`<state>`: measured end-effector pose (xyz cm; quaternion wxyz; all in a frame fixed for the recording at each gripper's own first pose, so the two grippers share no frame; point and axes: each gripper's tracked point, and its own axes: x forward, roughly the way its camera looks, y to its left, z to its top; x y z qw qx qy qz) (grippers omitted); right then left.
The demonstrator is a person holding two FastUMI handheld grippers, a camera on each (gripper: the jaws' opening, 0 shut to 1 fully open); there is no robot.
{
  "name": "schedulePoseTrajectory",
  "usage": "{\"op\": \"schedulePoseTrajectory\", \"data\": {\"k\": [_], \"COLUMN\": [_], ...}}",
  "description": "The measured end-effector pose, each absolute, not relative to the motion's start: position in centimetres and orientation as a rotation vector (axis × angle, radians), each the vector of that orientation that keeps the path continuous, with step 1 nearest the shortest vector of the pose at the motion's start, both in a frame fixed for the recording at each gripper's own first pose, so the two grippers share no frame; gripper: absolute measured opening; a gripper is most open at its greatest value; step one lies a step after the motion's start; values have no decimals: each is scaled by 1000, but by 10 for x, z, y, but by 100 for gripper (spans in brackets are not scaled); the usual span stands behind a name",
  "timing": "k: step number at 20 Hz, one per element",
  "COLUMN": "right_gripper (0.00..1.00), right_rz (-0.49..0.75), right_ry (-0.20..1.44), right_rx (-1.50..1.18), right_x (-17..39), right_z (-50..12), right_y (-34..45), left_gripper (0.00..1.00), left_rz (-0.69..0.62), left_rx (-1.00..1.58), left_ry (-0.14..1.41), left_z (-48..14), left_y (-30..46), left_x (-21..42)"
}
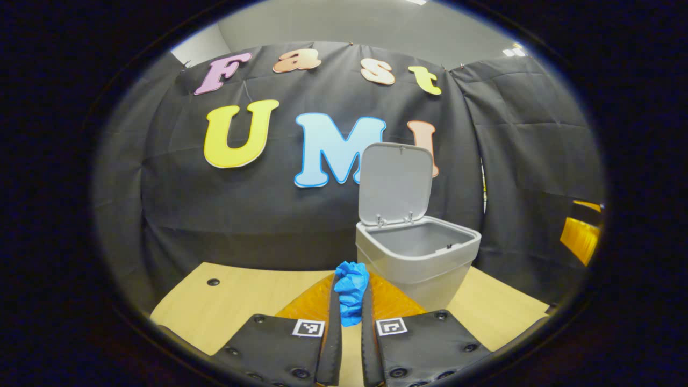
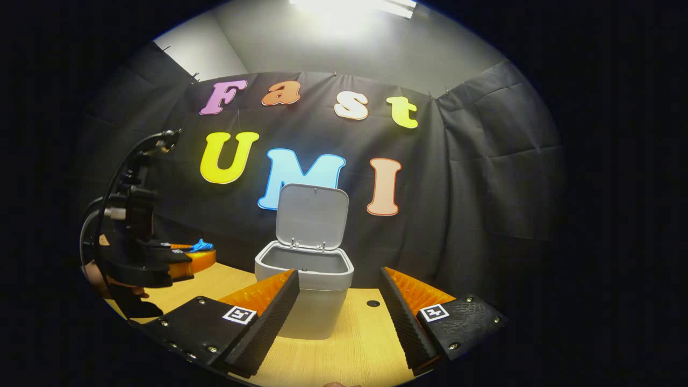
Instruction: Press the lid of the desktop garbage bin to open it, pick up the crumpled paper on the desktop and throw it into the bin, then pick up the pop can on the desktop and drop it into the bin, and finally close the garbage bin lid.
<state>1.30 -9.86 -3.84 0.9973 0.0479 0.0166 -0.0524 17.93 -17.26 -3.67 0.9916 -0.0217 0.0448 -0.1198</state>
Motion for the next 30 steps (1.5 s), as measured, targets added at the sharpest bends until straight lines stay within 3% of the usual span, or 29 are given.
{"op": "schedulePoseTrajectory", "data": {"k": [12,13,19,20,21,22,27,30], "right_gripper": [95,95,95,95,95,95,95,95], "right_rz": [-163,-167,-223,-234,-245,-256,-286,-279], "right_ry": [110,119,153,158,163,167,179,186], "right_rx": [133,134,134,135,138,141,128,130], "right_x": [2,0,-16,-19,-21,-25,-36,-37], "right_z": [-61,-64,-70,-72,-72,-73,-73,-74], "right_y": [-103,-102,-105,-106,-107,-109,-108,-102], "left_gripper": [21,29,31,16,34,34,61,87], "left_rz": [-365,-374,-403,-407,-409,-410,-446,-466], "left_rx": [13,18,28,28,29,25,9,-5], "left_ry": [35,39,59,66,77,91,114,94], "left_z": [-19,-21,-35,-36,-39,-41,-43,-33], "left_y": [-257,-261,-276,-278,-279,-281,-287,-288], "left_x": [248,252,270,272,274,277,272,268]}}
